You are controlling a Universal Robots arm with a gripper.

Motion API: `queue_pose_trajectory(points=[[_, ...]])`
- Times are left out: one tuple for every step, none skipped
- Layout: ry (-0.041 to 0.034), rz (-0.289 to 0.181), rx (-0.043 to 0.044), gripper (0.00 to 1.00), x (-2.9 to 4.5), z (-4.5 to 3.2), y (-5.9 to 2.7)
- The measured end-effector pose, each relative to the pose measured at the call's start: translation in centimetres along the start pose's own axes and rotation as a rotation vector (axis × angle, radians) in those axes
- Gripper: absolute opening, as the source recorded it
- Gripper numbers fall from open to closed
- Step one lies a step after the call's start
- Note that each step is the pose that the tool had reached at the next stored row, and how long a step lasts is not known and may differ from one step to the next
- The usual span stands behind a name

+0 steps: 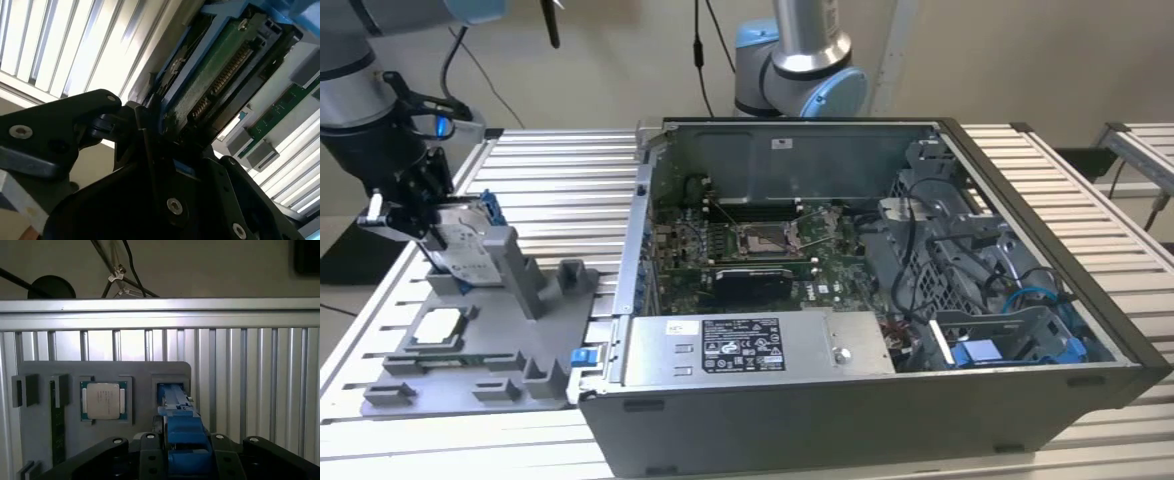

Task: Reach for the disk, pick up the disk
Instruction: 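Pick up the disk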

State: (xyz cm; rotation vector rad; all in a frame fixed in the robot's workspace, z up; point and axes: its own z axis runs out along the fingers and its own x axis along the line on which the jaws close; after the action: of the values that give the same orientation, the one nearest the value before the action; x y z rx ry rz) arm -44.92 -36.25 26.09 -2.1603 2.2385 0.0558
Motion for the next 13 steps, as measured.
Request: queue_pose_trajectory(points=[[-0.0001,0.000,0.0001,0.00,0.00,0.00,0.00],[-0.0001,0.000,0.0002,0.00,0.00,0.00,0.00],[-0.0001,-0.001,0.0002,0.00,0.00,0.00,0.00],[-0.0001,-0.001,0.0002,0.00,0.00,0.00,0.00],[0.0001,-0.001,0.0000,0.00,0.00,-0.01,0.00],[0.0019,-0.001,-0.0002,0.00,-0.02,-0.01,0.01],[0.0075,-0.001,-0.0020,0.00,-0.02,-0.02,0.01],[0.0161,-0.001,-0.0046,0.00,-0.01,-0.02,0.00],[0.0246,-0.001,-0.0072,0.00,0.00,-0.02,0.00],[0.0273,-0.001,-0.0080,0.00,0.00,-0.02,0.00],[0.0270,-0.002,-0.0081,0.00,0.00,-0.03,0.00],[0.0248,-0.002,-0.0082,0.00,0.01,-0.05,0.00],[0.0237,-0.002,-0.0080,0.00,-0.01,-0.08,0.00]])
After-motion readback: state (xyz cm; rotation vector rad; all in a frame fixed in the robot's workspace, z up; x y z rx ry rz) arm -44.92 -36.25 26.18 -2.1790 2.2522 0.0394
